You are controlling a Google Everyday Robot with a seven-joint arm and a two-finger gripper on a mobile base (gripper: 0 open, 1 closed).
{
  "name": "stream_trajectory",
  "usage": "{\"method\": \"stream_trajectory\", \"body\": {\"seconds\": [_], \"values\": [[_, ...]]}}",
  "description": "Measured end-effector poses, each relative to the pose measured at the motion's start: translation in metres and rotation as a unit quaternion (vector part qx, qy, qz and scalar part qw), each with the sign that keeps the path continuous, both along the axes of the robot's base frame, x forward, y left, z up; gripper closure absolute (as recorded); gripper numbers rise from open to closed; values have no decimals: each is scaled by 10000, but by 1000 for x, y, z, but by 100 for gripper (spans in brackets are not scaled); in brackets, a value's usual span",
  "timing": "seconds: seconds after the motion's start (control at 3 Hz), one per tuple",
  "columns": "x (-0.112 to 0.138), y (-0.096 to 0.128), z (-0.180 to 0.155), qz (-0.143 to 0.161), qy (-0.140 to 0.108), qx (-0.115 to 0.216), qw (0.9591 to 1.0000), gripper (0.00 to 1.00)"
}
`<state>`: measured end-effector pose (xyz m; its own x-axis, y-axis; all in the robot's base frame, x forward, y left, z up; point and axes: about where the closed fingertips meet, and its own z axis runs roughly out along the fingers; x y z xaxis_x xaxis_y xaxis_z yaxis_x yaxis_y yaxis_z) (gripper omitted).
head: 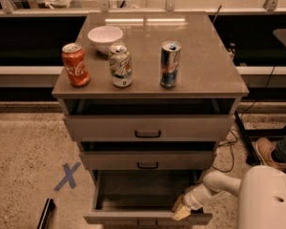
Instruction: Open bottom drawer
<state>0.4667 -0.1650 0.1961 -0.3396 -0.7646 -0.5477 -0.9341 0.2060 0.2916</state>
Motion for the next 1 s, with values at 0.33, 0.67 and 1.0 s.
{"method": "stream_trajectory", "body": {"seconds": [0.33, 0.67, 1.0], "values": [[-2, 2, -2, 13, 24, 15, 10000, 11], [-3, 4, -3, 18, 35, 20, 10000, 0], [2, 2, 6, -69, 18, -132, 9999, 0]]}}
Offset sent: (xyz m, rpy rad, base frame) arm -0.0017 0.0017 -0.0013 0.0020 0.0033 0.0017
